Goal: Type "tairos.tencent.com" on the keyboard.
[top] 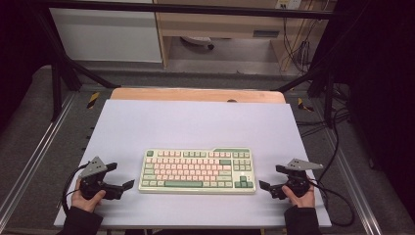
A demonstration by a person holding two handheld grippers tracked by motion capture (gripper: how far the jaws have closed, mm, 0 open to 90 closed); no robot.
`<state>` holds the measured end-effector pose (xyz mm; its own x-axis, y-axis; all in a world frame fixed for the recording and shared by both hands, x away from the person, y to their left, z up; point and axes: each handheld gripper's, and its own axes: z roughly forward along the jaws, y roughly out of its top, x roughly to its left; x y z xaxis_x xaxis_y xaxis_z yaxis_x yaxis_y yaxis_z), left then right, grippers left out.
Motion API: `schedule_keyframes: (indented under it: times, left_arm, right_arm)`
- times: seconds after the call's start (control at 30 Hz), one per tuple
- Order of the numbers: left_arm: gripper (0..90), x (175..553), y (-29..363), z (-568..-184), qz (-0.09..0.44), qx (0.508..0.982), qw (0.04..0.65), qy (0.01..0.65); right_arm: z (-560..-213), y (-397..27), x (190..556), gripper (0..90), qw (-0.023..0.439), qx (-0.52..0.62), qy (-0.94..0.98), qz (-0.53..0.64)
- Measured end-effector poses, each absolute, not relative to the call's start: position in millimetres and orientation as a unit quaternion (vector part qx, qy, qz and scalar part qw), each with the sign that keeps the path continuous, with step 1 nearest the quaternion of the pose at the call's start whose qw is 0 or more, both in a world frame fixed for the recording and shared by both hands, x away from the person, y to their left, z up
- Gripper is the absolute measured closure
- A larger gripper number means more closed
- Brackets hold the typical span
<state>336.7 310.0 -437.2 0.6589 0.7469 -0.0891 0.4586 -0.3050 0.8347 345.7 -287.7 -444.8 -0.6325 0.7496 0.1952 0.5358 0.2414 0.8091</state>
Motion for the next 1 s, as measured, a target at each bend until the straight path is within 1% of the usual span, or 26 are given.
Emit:
schedule_keyframes:
  times: [0.73, 1.0]
  left_arm:
    - [1.8, 335, 305, -431, 0.159, 0.791, 0.454, 0.378]
    - [4.8, 334, 298, -426, 0.162, 0.794, 0.453, 0.373]
  right_arm:
    - [-444, -288, 345, 0.6, 0.112, 0.414, 0.778, 0.459]
    - [-444, -287, 345, 0.6, 0.111, 0.414, 0.779, 0.458]
